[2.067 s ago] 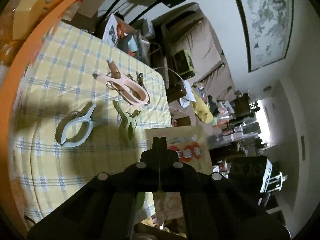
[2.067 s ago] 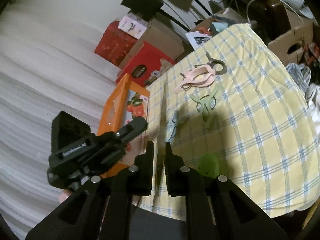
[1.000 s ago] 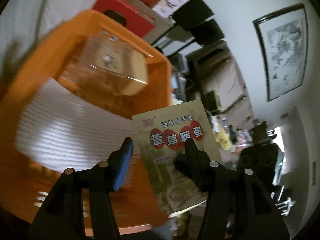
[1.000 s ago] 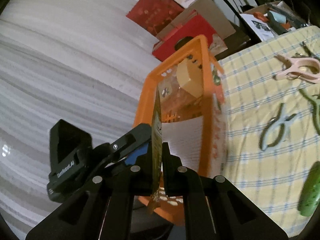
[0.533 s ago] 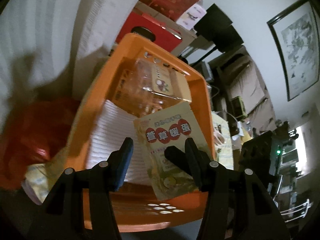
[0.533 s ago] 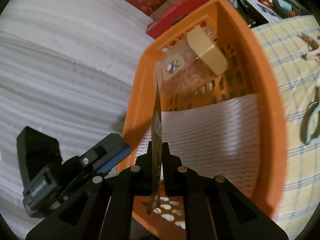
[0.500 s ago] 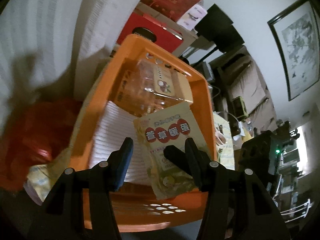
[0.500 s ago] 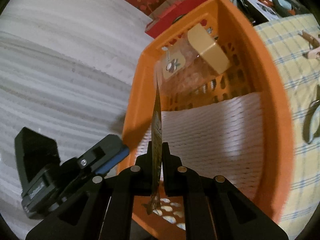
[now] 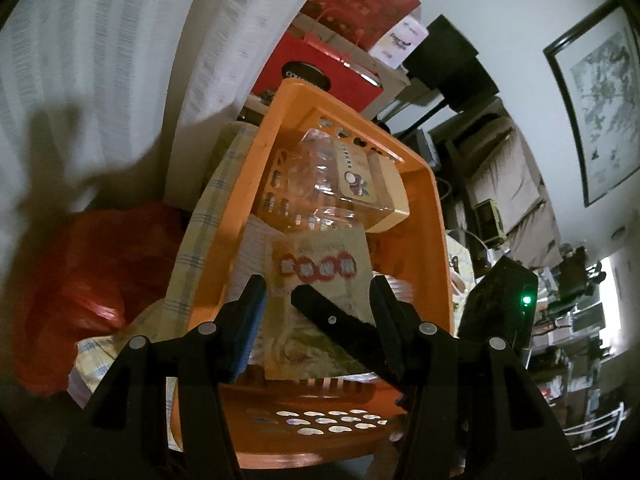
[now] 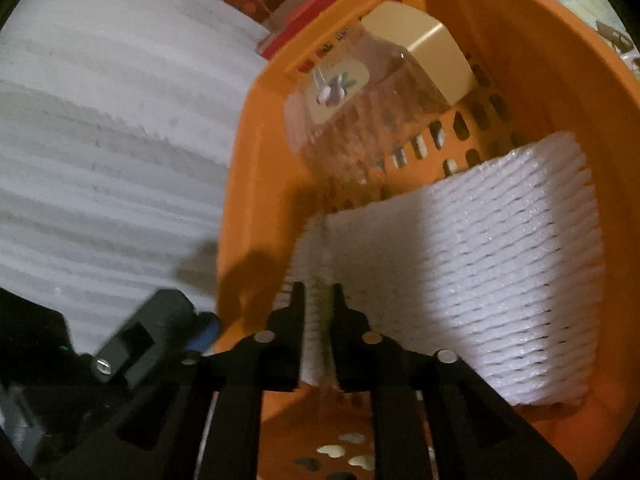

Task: Organize objects
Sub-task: 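Lower the snack packet into the basket and open the right gripper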

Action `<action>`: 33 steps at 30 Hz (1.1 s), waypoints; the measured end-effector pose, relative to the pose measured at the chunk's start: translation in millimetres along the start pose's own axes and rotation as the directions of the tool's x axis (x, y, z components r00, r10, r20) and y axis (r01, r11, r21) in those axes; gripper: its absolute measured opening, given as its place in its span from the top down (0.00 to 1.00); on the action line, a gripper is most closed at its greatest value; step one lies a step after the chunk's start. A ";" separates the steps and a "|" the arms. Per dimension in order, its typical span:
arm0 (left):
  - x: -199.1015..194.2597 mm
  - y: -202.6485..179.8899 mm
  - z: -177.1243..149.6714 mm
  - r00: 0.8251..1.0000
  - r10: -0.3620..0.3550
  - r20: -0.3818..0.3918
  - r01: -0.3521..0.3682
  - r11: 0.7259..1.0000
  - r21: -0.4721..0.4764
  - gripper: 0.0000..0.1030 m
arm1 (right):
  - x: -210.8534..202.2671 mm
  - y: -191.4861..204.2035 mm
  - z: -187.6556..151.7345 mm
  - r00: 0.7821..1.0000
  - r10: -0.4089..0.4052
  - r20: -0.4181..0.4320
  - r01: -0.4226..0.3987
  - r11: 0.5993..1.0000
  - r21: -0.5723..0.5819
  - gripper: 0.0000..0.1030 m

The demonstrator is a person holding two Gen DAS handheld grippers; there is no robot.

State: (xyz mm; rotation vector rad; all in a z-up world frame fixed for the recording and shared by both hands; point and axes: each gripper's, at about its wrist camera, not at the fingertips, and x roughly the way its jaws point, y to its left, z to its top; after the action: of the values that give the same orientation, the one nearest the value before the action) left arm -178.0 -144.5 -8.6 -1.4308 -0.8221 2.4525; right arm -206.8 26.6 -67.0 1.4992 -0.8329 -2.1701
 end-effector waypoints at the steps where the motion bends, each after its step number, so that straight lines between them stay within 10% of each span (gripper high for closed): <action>1: 0.3 -0.1 0.2 1.000 -0.001 -0.001 0.001 1.000 0.000 0.52 | -1.4 2.4 0.2 0.999 -0.045 -0.010 0.044 0.998 -0.033 0.68; 7: 4.9 -4.4 -0.5 1.000 -0.001 -0.011 0.001 1.000 0.008 0.51 | -29.8 11.6 2.3 0.989 -0.149 -0.001 0.147 0.973 -0.176 0.45; 16: 5.6 -30.3 -7.7 1.000 0.022 -0.001 -0.022 0.997 0.078 0.36 | -87.0 12.9 -1.9 0.967 -0.231 0.106 0.254 0.895 -0.366 0.45; 33: 11.6 -82.6 -31.5 0.997 0.078 0.005 -0.077 0.970 0.229 0.20 | -146.3 -16.2 1.9 0.930 -0.279 0.239 0.353 0.856 -0.378 0.26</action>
State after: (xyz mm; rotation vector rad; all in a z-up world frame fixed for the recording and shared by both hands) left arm -166.7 -59.5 15.9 -1.4065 -0.4705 2.5036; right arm -154.9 127.5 26.8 1.3068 -0.1420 -2.5431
